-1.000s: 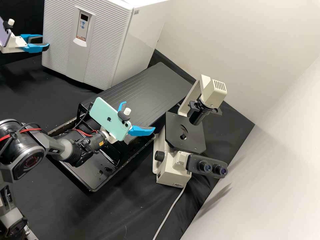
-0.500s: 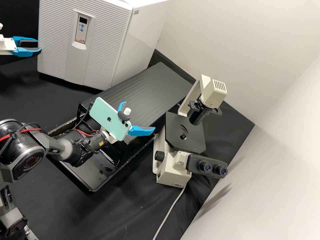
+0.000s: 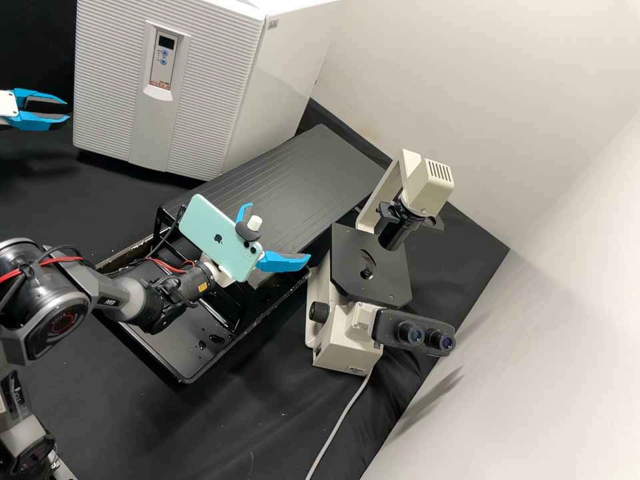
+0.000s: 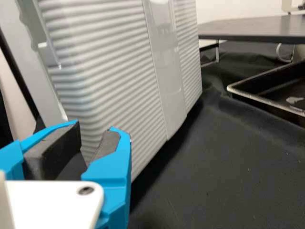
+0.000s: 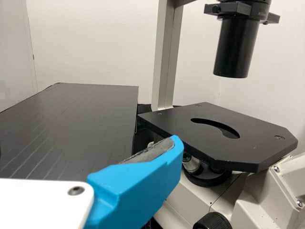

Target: Open the incubator door

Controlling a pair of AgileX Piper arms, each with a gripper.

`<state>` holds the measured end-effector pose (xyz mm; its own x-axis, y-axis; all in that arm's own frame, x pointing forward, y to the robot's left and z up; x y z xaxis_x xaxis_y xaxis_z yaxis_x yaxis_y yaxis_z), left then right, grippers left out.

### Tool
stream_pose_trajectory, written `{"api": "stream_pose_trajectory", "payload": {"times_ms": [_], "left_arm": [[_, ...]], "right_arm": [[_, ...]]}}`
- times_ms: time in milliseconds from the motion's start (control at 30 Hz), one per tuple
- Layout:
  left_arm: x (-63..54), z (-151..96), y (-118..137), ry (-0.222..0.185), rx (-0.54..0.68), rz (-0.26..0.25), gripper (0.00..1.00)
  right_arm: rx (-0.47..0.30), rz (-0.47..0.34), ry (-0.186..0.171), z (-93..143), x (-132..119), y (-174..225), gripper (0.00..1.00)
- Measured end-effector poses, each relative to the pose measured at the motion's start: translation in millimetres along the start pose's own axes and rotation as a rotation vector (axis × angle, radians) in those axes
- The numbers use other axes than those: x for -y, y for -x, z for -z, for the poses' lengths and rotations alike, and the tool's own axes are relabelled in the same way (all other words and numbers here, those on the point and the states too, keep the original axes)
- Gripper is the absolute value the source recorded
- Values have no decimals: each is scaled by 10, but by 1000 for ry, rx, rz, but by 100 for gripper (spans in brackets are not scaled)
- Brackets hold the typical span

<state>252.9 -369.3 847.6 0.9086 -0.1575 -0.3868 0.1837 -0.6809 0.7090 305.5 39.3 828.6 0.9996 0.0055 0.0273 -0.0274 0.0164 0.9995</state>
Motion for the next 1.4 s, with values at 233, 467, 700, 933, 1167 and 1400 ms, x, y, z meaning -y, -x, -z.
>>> {"api": "stream_pose_trajectory", "payload": {"times_ms": [233, 467, 700, 933, 1167, 1400], "left_arm": [[2, -61, 104, -5, -7, 5, 0], [63, -74, 210, 15, -26, 20, 0], [142, 49, 147, 51, -33, 30, 0], [157, 223, -106, 64, -37, 6, 0], [110, 317, -334, 74, -62, -30, 0], [101, 379, -454, 100, -104, -52, 0]], "right_arm": [[0, 0, 0, 0, 0, 0, 100], [0, 0, 0, 0, 0, 0, 100], [0, 0, 0, 0, 0, 0, 100], [0, 0, 0, 0, 0, 0, 100], [0, 0, 0, 0, 0, 0, 100], [0, 0, 0, 0, 0, 0, 100]]}}
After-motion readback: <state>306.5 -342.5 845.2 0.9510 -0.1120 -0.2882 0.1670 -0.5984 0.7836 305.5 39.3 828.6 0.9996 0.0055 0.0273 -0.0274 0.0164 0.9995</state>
